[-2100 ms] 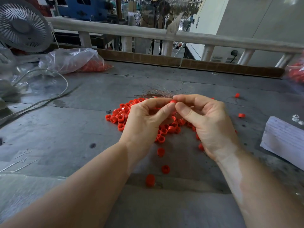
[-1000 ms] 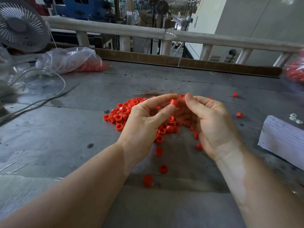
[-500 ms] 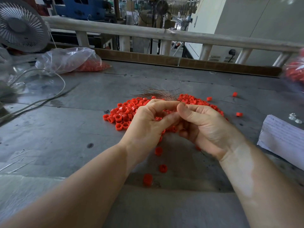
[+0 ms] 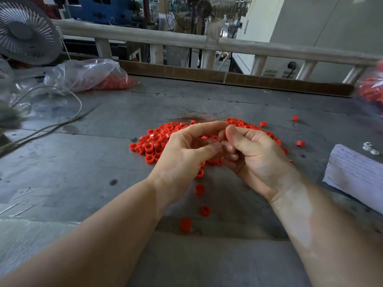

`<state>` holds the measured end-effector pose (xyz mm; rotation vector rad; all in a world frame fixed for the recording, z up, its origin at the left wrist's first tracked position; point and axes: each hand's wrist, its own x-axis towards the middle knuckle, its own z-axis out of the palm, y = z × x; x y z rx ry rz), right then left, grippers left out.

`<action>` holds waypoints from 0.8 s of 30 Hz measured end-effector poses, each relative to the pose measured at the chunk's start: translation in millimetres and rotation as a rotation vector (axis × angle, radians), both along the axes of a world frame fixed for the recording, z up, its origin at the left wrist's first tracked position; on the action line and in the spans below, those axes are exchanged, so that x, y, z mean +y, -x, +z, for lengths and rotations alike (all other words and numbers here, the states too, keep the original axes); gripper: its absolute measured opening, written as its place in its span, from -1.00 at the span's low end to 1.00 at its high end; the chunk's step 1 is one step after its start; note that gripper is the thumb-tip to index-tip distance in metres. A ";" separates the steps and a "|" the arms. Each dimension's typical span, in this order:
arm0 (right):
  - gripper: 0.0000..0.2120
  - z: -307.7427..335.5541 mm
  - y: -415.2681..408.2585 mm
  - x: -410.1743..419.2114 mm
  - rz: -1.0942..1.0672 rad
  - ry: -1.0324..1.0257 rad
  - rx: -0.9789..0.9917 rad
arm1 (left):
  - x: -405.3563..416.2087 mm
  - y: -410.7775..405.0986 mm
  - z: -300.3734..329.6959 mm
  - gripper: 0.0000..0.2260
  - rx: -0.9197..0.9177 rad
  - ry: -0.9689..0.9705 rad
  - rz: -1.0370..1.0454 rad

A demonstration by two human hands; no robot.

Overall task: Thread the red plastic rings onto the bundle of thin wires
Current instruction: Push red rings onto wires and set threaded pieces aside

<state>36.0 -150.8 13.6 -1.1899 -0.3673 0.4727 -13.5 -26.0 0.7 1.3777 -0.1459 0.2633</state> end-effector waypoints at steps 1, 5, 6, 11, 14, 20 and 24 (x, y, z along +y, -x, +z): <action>-0.82 -0.4 0.6 1.0 -0.006 -0.002 -0.007 | -0.1 -0.2 -0.1 -0.68 0.001 0.008 -0.002; -0.81 -1.3 2.2 3.8 -0.023 -0.002 -0.049 | 0.6 -0.5 -0.9 -0.68 -0.008 0.038 -0.016; -0.81 -1.4 2.4 4.2 -0.029 0.003 -0.058 | 0.6 -0.3 -0.7 -0.68 -0.009 0.051 -0.023; -0.79 -1.7 3.1 5.0 -0.057 0.008 -0.081 | 0.3 1.0 1.4 -0.67 -0.008 0.061 -0.046; -0.76 -3.0 2.4 4.6 -0.072 0.001 -0.043 | -1.3 1.7 2.6 -0.69 -0.017 0.028 -0.036; -0.65 -1.6 0.5 0.5 -0.026 0.093 -0.022 | -4.3 1.4 3.0 -0.75 -0.020 -0.027 0.021; -0.62 -2.2 1.3 0.0 -0.028 0.169 -0.101 | -4.0 1.7 4.4 -0.79 0.006 -0.061 0.064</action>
